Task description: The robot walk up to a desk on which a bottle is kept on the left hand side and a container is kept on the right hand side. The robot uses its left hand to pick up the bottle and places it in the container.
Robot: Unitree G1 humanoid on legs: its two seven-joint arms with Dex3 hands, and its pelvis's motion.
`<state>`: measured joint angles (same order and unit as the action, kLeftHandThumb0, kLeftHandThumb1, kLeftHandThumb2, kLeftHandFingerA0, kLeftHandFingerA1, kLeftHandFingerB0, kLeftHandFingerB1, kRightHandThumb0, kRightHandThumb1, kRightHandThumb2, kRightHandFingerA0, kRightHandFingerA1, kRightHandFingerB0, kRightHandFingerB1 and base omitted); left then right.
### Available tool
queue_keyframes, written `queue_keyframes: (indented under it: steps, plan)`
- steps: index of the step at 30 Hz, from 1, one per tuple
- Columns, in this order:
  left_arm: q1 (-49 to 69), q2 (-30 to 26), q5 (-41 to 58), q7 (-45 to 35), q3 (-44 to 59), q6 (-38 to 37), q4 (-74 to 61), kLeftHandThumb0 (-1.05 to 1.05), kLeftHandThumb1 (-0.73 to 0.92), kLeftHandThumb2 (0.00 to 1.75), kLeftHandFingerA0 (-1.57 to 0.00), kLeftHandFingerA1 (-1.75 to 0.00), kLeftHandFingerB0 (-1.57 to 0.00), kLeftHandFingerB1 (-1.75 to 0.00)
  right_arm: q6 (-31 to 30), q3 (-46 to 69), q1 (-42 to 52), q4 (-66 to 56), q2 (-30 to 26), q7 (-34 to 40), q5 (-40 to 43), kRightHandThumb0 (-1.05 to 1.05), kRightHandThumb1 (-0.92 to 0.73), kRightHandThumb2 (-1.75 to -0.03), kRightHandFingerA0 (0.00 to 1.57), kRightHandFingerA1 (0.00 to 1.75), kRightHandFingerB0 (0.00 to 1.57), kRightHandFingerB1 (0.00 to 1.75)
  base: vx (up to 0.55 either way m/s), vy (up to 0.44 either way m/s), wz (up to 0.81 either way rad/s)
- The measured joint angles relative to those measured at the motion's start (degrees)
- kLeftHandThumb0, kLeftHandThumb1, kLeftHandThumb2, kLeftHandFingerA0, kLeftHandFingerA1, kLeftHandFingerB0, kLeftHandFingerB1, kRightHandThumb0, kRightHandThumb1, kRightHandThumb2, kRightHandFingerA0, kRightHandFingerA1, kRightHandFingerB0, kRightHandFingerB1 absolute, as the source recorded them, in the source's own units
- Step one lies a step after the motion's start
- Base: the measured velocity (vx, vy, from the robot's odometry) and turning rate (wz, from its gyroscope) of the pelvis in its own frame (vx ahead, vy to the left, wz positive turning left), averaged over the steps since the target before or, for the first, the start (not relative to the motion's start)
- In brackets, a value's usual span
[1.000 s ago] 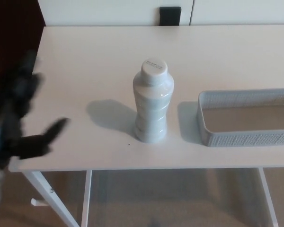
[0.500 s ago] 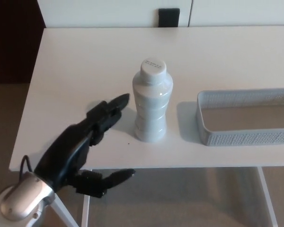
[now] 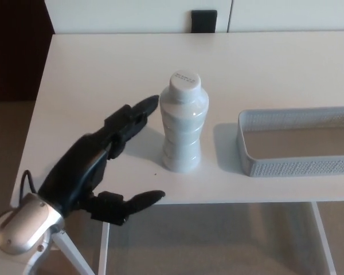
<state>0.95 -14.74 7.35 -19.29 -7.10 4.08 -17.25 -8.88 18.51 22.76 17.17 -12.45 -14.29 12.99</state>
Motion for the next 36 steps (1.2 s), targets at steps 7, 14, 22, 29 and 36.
queue_keyframes:
  steps: [7, 14, 22, 29, 36]
  plan:
    - [-0.13, 0.55, 0.62, -0.07, 1.47, 1.1, 0.61, -0.61, 0.38, 0.76, -0.03, -0.36, -0.02, -0.12, 1.18, -0.23, -0.68, 0.65, -0.14, 0.0, -0.44, -0.31, -0.7, -0.6, 0.4, 0.5, 0.38, 0.44, 0.0, 0.0, 0.0]
    - [0.09, 1.38, 0.77, -0.09, 1.92, 1.15, 1.42, -0.63, 0.39, 0.76, -0.03, -0.36, -0.03, -0.12, 1.41, -0.39, -1.48, 0.31, -0.21, 0.32, -1.04, -0.29, -0.7, -0.61, 0.44, 0.5, 0.38, 0.44, 0.0, 0.0, 0.0]
    - [-0.38, 1.27, -0.29, -0.32, -0.97, 3.0, 5.17, -0.58, 0.36, 0.75, -0.01, -0.3, 0.0, -0.18, 1.58, -0.81, -1.02, -0.44, -0.22, 0.54, -1.7, -0.31, -0.68, -0.6, 0.42, 0.51, 0.38, 0.44, 0.0, 0.0, 0.0]
    - [-4.69, 1.25, -0.6, -1.78, -3.22, 3.84, 14.14, -0.59, 0.37, 0.75, -0.01, -0.3, 0.0, -0.17, 2.5, -0.97, -0.76, 0.46, -0.24, 0.54, -1.94, -0.32, -0.69, -0.61, 0.43, 0.5, 0.38, 0.43, 0.0, 0.0, 0.0]
    - [-7.54, 1.48, -1.09, -2.21, -3.09, 4.08, 18.0, -0.6, 0.37, 0.73, 0.0, -0.26, 0.0, -0.12, 3.24, -0.99, -0.88, 0.83, -0.26, 0.53, -2.06, -0.31, -0.68, -0.6, 0.43, 0.51, 0.39, 0.44, 0.0, 0.0, 0.0]
